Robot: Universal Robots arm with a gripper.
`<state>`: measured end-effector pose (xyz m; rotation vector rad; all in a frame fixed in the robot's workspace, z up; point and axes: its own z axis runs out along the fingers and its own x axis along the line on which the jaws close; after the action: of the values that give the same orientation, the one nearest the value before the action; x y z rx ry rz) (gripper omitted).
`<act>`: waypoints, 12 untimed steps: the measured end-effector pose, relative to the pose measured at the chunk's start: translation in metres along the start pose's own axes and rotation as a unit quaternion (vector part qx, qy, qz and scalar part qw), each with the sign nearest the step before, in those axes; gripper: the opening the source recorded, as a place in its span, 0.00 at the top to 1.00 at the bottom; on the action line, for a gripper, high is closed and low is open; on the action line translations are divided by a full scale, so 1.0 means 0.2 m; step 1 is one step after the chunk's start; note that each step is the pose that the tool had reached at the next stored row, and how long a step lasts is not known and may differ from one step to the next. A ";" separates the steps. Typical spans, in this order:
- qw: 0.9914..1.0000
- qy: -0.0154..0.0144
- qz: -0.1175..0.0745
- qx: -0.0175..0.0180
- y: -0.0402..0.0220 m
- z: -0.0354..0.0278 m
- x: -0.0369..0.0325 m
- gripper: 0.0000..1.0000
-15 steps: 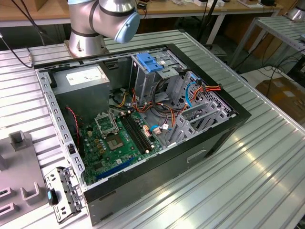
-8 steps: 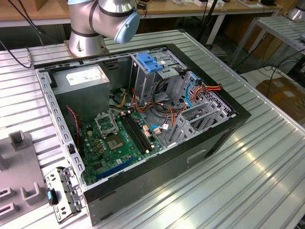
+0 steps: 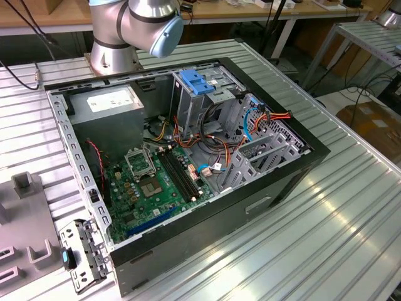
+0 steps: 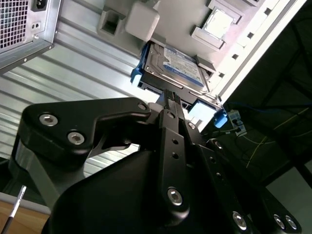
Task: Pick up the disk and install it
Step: 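Reach for the disk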
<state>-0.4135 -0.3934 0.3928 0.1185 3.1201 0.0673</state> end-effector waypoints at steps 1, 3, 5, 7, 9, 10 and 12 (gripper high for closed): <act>1.000 0.000 0.000 0.000 -0.001 0.000 0.013 0.89; 1.000 0.000 0.000 0.000 -0.002 -0.001 0.030 0.89; 1.000 0.000 0.000 0.000 -0.003 -0.001 0.046 0.89; 1.000 0.000 0.000 0.000 -0.005 -0.001 0.062 0.89; 1.000 0.000 0.000 0.000 -0.007 -0.002 0.089 0.89; 1.000 0.000 0.000 0.000 -0.008 -0.002 0.107 0.89; 1.000 0.000 0.000 0.000 -0.008 -0.002 0.145 0.89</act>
<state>-0.4425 -0.3929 0.3927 0.1186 3.1206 0.0674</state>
